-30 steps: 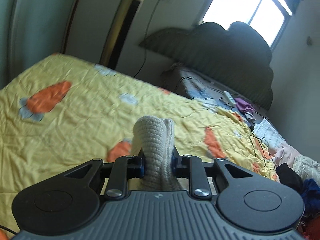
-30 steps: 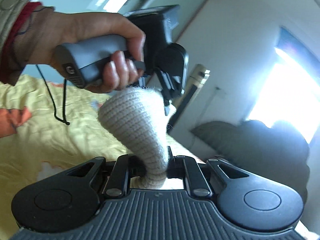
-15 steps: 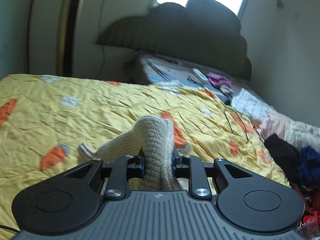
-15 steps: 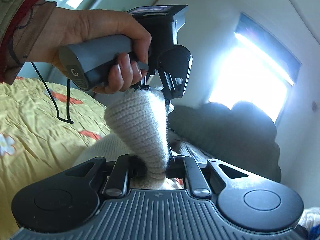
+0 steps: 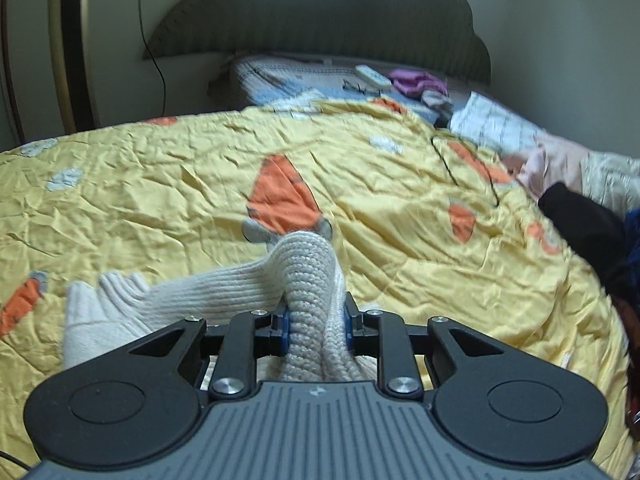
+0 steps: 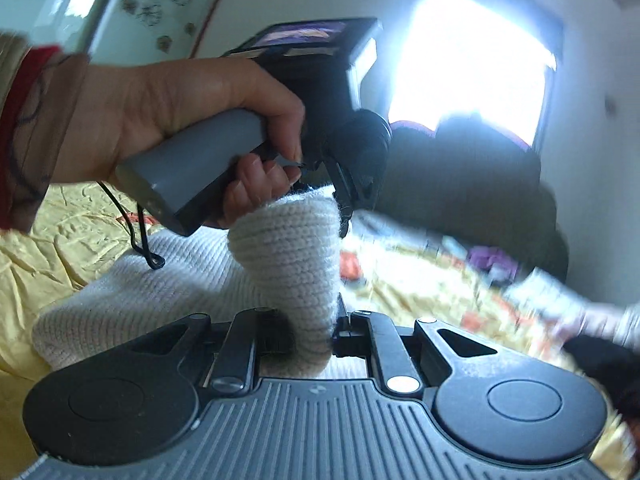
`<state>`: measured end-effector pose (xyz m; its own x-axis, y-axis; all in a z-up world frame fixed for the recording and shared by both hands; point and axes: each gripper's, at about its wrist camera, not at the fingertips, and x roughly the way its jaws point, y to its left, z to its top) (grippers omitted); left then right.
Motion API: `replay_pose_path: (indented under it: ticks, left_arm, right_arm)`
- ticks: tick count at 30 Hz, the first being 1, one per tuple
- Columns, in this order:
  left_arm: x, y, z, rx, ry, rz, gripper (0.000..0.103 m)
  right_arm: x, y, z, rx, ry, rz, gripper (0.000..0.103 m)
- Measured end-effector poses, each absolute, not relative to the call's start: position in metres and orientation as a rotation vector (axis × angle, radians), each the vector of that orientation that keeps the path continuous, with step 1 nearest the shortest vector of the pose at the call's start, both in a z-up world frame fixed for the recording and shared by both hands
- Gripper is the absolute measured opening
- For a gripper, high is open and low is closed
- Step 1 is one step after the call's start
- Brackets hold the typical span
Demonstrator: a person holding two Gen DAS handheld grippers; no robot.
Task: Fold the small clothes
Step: 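Lift the gathered sweater edge with both grippers and fold it over, then open both grippers and release the folded sweater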
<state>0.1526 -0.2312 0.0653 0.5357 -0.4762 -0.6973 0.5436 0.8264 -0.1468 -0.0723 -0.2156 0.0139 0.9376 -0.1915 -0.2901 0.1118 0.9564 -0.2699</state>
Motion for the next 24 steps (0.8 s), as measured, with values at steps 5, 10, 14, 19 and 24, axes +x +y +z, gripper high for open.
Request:
replay_pose_path:
  ticks: [5, 10, 14, 19, 24]
  left_arm:
    - [0.152, -0.249, 0.051, 0.100, 0.820, -0.650, 0.043]
    - [0.147, -0.241, 0.068, 0.061, 0.732, -0.656, 0.066]
    - [0.143, -0.210, 0.084, 0.077, 0.640, -0.579, 0.074]
    - [0.126, -0.153, 0.076, 0.125, 0.583, -0.439, 0.076]
    - [0.102, -0.100, 0.054, 0.098, 0.605, -0.349, 0.076]
  right_arm:
    - [-0.070, -0.254, 0.001, 0.017, 0.409, -0.108, 0.017]
    - [-0.062, -0.288, -0.017, 0.271, 0.469, -0.058, 0.025]
    - [-0.061, -0.308, -0.027, 0.427, 0.494, -0.019, 0.032]
    - [-0.057, -0.325, -0.027, 0.551, 0.497, 0.044, 0.046]
    - [-0.035, -0.334, -0.013, 0.542, 0.516, 0.119, 0.076]
